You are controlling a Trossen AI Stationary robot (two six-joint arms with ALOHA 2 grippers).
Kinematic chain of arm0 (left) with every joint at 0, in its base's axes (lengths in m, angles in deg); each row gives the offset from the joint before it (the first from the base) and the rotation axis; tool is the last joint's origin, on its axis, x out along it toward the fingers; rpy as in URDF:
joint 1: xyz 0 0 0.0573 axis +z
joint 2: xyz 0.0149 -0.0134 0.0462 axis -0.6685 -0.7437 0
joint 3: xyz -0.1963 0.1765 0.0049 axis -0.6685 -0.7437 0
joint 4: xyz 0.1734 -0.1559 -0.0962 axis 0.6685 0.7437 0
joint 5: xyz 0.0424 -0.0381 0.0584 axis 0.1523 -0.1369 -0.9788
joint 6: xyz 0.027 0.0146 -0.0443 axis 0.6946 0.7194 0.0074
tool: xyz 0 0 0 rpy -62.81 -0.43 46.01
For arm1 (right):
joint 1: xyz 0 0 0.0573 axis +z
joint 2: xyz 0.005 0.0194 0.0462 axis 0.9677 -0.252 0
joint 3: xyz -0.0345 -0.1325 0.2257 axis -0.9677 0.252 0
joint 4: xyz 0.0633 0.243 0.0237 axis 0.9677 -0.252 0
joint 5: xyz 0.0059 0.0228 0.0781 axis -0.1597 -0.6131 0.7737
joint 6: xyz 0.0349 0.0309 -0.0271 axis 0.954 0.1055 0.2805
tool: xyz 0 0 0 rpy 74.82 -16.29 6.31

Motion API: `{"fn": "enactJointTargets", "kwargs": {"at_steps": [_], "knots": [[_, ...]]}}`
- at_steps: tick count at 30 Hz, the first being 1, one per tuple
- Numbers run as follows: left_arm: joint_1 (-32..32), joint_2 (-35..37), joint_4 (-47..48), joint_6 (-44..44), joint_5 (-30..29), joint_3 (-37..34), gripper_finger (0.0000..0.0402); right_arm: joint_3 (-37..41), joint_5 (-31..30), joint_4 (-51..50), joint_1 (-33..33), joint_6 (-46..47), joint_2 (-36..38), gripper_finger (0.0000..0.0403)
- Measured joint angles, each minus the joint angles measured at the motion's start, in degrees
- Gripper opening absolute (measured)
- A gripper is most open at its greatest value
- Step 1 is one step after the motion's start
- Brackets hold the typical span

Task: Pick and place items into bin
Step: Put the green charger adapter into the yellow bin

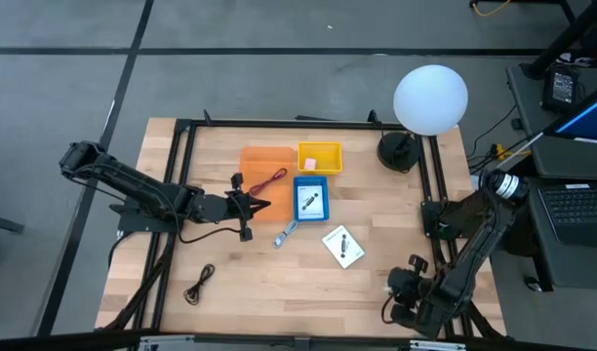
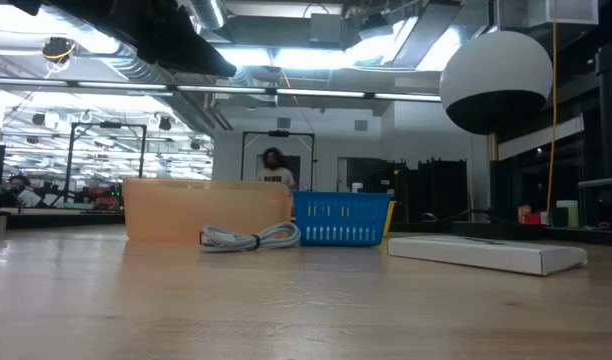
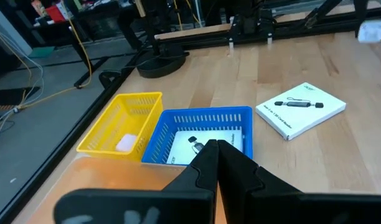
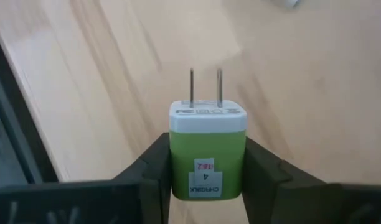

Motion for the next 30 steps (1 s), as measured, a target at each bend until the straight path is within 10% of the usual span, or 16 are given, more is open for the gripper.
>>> {"fn": "enactJointTargets", "kwargs": {"at_steps": [11,16,30], "knots": [[0.0,0.0,4.45,0.11,0.32,0.0,0.0003,-0.07,-14.92,-6.64,-2.09,-0.52,7.3,0.0117],[1.14,0.0,4.29,6.33,10.4,0.0,0.0001,-0.04,-21.64,-4.51,-5.81,-8.44,7.33,0.0116],[10.56,0.0,3.57,10.44,17.12,0.0,0.0003,17.97,-31.91,44.06,-23.3,-46.57,7.42,0.0116]]}}
